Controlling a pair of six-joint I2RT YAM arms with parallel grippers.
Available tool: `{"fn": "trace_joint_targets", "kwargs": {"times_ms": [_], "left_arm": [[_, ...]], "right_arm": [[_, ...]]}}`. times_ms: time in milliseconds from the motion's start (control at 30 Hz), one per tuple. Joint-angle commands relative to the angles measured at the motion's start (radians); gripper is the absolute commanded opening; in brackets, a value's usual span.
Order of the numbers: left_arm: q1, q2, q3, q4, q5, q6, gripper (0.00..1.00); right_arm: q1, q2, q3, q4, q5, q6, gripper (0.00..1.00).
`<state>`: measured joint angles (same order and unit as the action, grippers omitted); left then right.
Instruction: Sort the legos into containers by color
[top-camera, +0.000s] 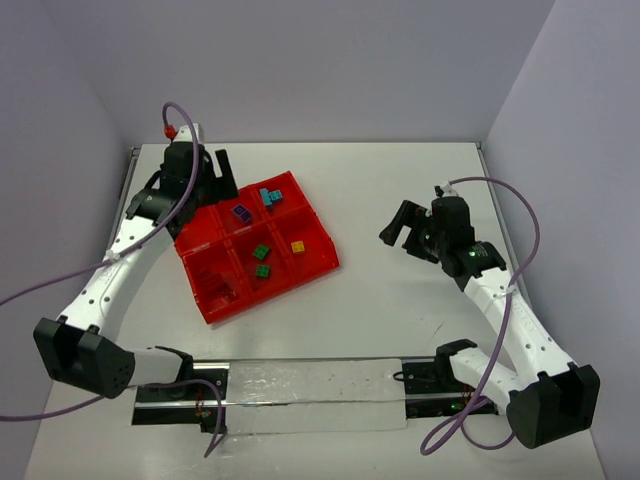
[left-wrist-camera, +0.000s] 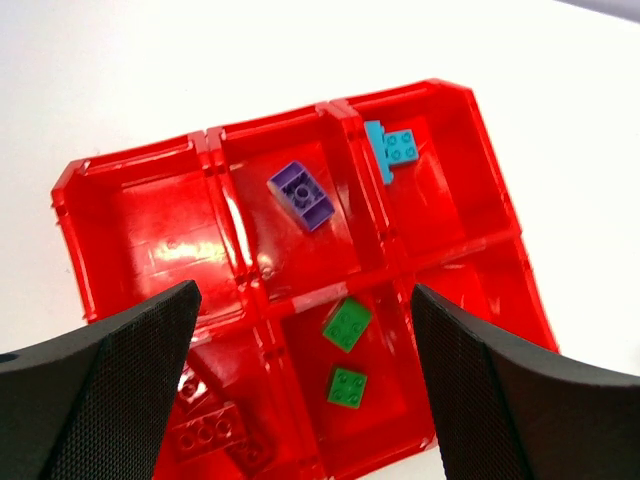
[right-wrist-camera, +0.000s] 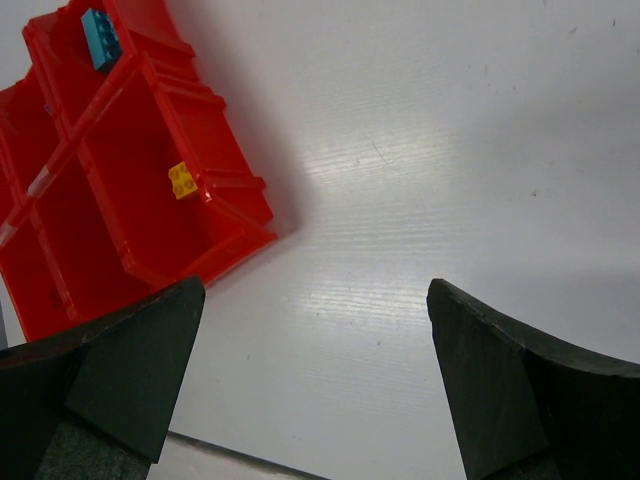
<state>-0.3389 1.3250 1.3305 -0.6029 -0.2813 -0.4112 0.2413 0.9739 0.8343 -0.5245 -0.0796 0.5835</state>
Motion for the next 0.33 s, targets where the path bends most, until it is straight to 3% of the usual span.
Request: {"fn": "trace_joint_targets", "kwargs": {"times_ms": [0,300], "left_arm": [[0.003,-0.071,-0.033,-0.014,0.035,0.04,0.94],[0.004,-0.128,-0.017,-0.022,0.07,0.026,0.94]], "right_arm": [[-0.006,0.014,0.068,0.018,0.027,0.003,1.0],[-0.005,0.012,0.107,0.017,0.036,-0.003,1.0]]}}
